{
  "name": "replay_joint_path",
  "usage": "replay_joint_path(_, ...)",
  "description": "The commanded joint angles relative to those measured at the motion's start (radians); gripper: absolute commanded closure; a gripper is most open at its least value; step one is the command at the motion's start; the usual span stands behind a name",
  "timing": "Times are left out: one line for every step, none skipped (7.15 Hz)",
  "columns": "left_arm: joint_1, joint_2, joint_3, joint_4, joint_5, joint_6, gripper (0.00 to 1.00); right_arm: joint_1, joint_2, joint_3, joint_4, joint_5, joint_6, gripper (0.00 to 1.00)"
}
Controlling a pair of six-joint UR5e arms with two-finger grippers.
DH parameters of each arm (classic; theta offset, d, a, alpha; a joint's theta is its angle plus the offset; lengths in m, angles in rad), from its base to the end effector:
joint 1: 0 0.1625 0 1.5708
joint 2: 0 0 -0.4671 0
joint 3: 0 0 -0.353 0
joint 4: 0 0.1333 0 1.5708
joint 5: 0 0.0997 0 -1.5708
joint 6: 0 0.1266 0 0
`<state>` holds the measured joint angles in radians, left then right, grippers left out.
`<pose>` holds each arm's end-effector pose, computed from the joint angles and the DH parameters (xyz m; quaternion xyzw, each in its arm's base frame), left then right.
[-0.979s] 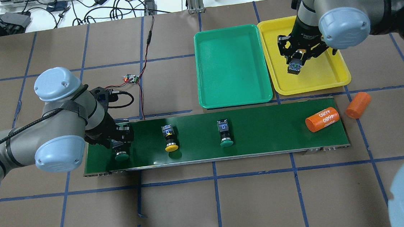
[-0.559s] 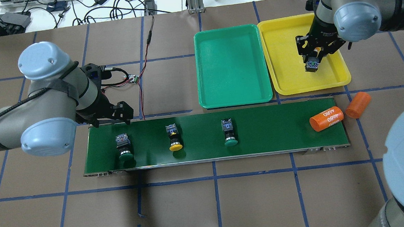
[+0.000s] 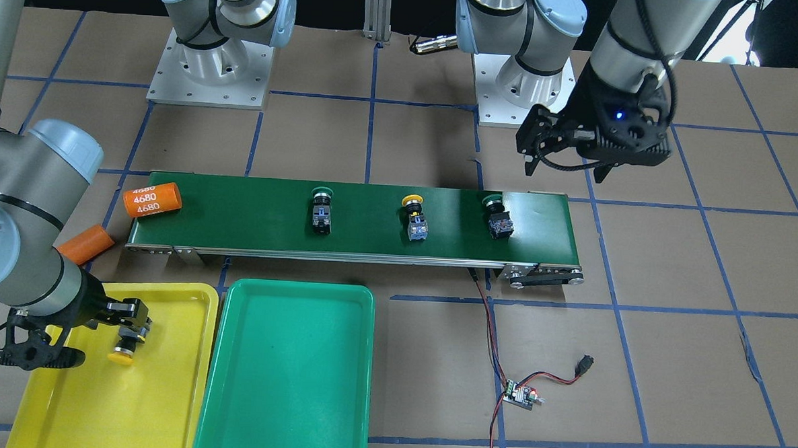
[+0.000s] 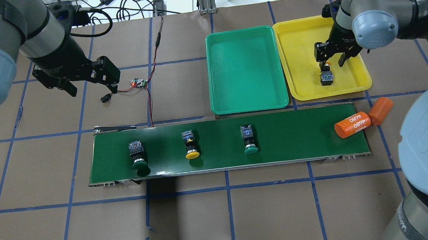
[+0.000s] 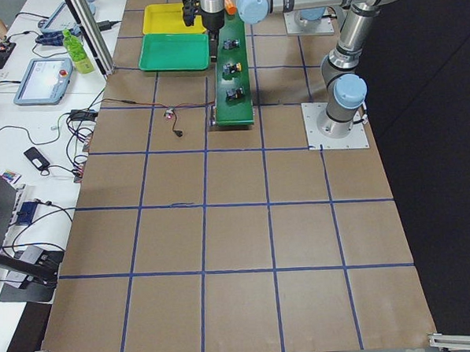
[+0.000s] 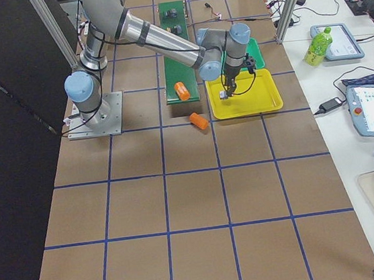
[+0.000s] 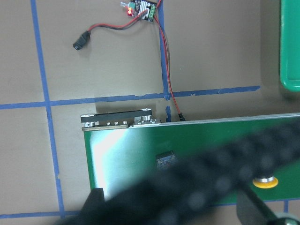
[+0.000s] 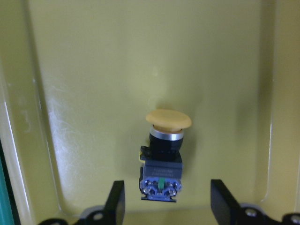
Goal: Sort buttons by color to trays
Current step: 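Release the button in the yellow tray while the left gripper withdraws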
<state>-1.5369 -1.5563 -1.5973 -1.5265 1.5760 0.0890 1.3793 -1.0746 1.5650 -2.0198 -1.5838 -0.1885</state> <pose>-0.1173 -0.4542 0.5020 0.0275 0.9995 -0.0160 0.0036 0.0097 -0.6417 0.2764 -0.0014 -0.9998 -0.0216 0.0025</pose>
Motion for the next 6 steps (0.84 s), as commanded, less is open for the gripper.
replay_joint_path(0.008,0.005,0.039,-0.041,0.004,0.001,0.0,0.003,-0.103,0.004,0.103,0.004,-0.003,0.0)
replay_joint_path(0.008,0.002,0.037,-0.038,0.007,0.001,0.0,0.012,-0.21,0.012,0.21,0.007,0.0,0.0)
replay_joint_path(0.015,-0.001,0.061,-0.037,0.006,0.005,0.0,0.042,-0.291,0.021,0.308,0.011,0.003,0.0)
replay_joint_path(0.015,0.011,0.048,-0.04,0.004,0.003,0.0,0.111,-0.339,0.041,0.32,0.008,0.012,0.0)
replay_joint_path(0.014,0.015,0.046,-0.046,0.001,-0.008,0.0,0.179,-0.353,0.084,0.311,0.01,0.074,0.0)
replay_joint_path(0.015,0.01,0.062,-0.049,-0.004,-0.012,0.0,0.231,-0.358,0.149,0.299,0.018,0.155,0.0)
